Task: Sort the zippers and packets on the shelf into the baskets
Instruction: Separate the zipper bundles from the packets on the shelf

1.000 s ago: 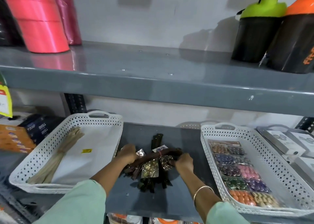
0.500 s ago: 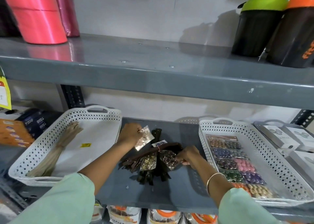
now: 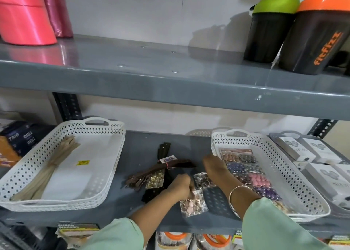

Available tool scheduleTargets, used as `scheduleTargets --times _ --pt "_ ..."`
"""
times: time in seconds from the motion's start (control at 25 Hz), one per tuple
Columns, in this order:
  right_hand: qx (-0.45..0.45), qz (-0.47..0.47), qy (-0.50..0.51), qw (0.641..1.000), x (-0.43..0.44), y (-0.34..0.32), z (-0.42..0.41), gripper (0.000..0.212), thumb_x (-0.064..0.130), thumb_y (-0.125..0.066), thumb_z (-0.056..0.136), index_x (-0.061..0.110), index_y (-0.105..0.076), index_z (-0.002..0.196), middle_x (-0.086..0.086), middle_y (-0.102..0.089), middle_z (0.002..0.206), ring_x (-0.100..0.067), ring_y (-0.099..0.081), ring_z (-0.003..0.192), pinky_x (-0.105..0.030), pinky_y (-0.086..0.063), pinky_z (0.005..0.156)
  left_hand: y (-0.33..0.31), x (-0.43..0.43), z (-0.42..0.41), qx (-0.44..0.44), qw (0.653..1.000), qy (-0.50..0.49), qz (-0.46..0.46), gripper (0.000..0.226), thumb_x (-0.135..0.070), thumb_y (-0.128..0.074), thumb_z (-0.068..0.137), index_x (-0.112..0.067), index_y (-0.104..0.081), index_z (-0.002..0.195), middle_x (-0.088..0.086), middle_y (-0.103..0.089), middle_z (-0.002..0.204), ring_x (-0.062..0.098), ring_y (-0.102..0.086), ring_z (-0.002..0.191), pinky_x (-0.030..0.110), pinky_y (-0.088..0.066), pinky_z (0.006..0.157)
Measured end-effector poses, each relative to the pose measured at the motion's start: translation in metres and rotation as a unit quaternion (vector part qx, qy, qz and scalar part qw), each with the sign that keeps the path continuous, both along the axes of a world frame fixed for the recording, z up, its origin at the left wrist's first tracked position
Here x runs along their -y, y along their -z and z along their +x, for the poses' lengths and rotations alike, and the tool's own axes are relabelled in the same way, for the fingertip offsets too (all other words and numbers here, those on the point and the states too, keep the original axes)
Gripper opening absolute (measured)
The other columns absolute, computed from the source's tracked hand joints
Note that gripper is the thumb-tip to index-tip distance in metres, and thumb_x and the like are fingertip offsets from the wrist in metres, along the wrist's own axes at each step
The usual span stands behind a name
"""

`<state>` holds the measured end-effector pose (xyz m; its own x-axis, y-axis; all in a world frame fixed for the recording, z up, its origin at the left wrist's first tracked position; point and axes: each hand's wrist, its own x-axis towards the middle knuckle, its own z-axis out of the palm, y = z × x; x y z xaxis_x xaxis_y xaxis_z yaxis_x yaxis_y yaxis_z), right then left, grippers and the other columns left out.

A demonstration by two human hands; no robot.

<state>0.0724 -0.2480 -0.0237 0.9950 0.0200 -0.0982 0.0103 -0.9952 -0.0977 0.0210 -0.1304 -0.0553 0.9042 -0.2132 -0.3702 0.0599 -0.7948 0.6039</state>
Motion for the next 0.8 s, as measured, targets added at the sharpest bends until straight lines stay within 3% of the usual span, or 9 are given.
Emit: scheduleTargets --times 0.08,0.2,0.28,0.32,0.4,0.52,0.64,0.68,0.8 --pt "0.002 0.010 0.002 1.000 0.003 0.000 0.004 0.035 -0.008 -0.040 0.088 -0.007 -0.057 0.118 -0.023 -0.061 0.122 -0.035 -0.059 0.114 -0.038 -0.048 0.094 -0.003 -0.005 -0.006 0.041 0.999 -0.020 -0.022 0.008 0.001 -0.062 0.084 -0.003 -0.067 0.081 0.017 -0.069 0.103 0.027 -0.068 0.097 0.037 -0.054 0.093" --pt "0.007 0.123 0.016 0.992 0.001 -0.005 0.025 0.029 -0.001 -0.049 0.087 -0.005 -0.061 0.112 -0.021 -0.065 0.117 -0.034 -0.062 0.108 -0.037 -0.050 0.091 -0.021 -0.034 -0.009 0.161 0.985 -0.052 -0.012 0.028 -0.004 -0.059 0.085 -0.004 -0.066 0.112 0.013 -0.071 0.110 0.024 -0.067 0.100 0.032 -0.053 0.089" --pt "0.000 0.199 0.001 0.980 -0.010 -0.016 0.039 0.023 -0.001 -0.058 0.081 -0.007 -0.069 0.101 -0.022 -0.069 0.110 -0.031 -0.065 0.105 -0.030 -0.053 0.085 -0.029 -0.060 -0.013 0.220 0.974 -0.058 0.018 0.030 -0.016 -0.066 0.082 -0.010 -0.066 0.112 0.007 -0.069 0.112 0.022 -0.066 0.102 0.031 -0.052 0.087" --pt "-0.006 0.234 -0.009 0.972 -0.022 -0.023 0.043 0.021 -0.001 -0.062 0.079 -0.010 -0.070 0.097 -0.023 -0.071 0.107 -0.028 -0.066 0.102 -0.020 -0.054 0.075 -0.029 -0.074 -0.017 0.227 0.972 -0.051 0.044 0.030 -0.020 -0.068 0.081 -0.013 -0.066 0.110 0.005 -0.069 0.112 0.023 -0.066 0.102 0.032 -0.053 0.086" --pt "-0.030 0.261 -0.027 0.965 -0.044 -0.027 0.048 0.023 0.002 -0.066 0.078 -0.010 -0.071 0.096 -0.022 -0.071 0.106 -0.022 -0.067 0.098 -0.011 -0.045 0.059 -0.020 -0.088 -0.031 0.225 0.968 -0.010 0.110 0.033 -0.024 -0.069 0.079 -0.016 -0.063 0.111 0.001 -0.066 0.118 0.023 -0.064 0.106 0.035 -0.054 0.088" --pt "-0.087 0.234 -0.011 0.968 -0.074 -0.007 0.058 0.034 0.013 -0.064 0.080 -0.005 -0.066 0.109 -0.021 -0.066 0.117 -0.031 -0.061 0.111 -0.023 -0.042 0.075 0.003 -0.094 -0.044 0.230 0.956 0.041 0.178 0.044 -0.025 -0.059 0.087 -0.020 -0.049 0.130 -0.003 -0.053 0.135 0.022 -0.056 0.119 0.036 -0.050 0.097" --pt "-0.087 0.161 -0.008 0.983 -0.092 0.015 0.061 0.055 0.026 -0.071 0.077 -0.006 -0.056 0.120 -0.020 -0.060 0.127 -0.033 -0.057 0.117 -0.032 -0.047 0.091 0.022 -0.097 -0.042 0.279 0.946 -0.012 0.164 0.046 -0.025 -0.047 0.093 -0.026 -0.038 0.139 -0.007 -0.046 0.142 0.020 -0.050 0.126 0.035 -0.049 0.097" --pt "-0.087 0.156 -0.002 0.984 -0.095 0.020 0.062 0.060 0.026 -0.073 0.075 -0.005 -0.053 0.123 -0.020 -0.057 0.129 -0.033 -0.055 0.119 -0.033 -0.046 0.094 0.025 -0.098 -0.042 0.317 0.936 -0.025 0.148 0.043 -0.024 -0.046 0.092 -0.027 -0.044 0.135 -0.007 -0.053 0.135 0.018 -0.056 0.120 0.033 -0.053 0.090" --pt "-0.097 0.175 0.032 0.979 -0.101 0.024 0.065 0.059 0.024 -0.076 0.072 -0.001 -0.054 0.121 -0.018 -0.057 0.129 -0.033 -0.055 0.119 -0.034 -0.047 0.092 0.029 -0.107 -0.044 0.373 0.921 -0.032 0.106 0.037 -0.020 -0.060 0.072 -0.030 -0.062 0.107 -0.011 -0.072 0.086 0.010 -0.073 0.070 0.023 -0.055 0.046"
